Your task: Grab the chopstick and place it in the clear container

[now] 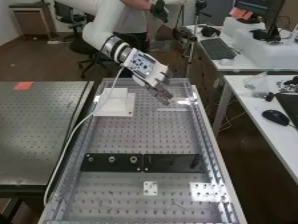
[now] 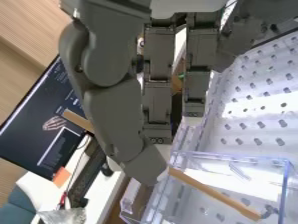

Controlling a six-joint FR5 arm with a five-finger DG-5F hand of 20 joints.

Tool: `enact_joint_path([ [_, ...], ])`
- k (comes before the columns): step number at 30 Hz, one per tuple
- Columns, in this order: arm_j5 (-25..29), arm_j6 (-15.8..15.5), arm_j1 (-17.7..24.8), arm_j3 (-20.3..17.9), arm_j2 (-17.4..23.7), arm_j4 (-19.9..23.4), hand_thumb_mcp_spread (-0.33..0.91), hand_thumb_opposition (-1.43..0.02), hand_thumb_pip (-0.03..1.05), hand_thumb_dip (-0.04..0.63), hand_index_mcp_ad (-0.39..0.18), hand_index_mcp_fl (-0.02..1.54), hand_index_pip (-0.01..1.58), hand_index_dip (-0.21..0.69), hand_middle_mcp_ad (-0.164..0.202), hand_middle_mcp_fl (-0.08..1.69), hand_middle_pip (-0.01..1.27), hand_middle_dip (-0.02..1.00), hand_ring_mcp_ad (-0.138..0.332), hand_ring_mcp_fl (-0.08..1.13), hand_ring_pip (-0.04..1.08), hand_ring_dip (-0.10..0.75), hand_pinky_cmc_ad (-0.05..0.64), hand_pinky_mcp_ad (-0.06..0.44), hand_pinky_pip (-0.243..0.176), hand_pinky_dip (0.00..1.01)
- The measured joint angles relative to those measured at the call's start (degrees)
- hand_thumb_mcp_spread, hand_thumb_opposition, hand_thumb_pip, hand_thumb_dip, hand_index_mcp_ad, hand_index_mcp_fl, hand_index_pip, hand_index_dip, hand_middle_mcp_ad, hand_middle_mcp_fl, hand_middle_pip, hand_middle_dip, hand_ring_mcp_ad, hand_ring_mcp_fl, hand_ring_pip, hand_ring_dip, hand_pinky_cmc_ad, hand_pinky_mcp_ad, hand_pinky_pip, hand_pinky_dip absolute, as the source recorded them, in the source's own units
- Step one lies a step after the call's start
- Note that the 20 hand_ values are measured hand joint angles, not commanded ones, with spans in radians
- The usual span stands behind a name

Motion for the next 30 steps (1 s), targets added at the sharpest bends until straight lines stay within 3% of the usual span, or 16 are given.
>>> enact_joint_path([
  [15, -1.5, -2.5, -1.1, 4.1, -2.5, -4.1, 0.86, -1.09, 0.45, 0.340, -0.131, 1.22, 0.47, 0.363, -0.012, 1.30, 0.21, 0.65, 0.129, 0.69, 0.11, 0.414, 0.424, 0.152, -0.012, 0.16],
  [30, -4.1, 0.7, -2.4, 10.6, -6.7, -15.1, 0.85, -1.09, 0.45, 0.340, -0.133, 1.22, 0.47, 0.363, -0.007, 1.30, 0.23, 0.64, 0.134, 0.69, 0.12, 0.412, 0.424, 0.152, -0.010, 0.16],
])
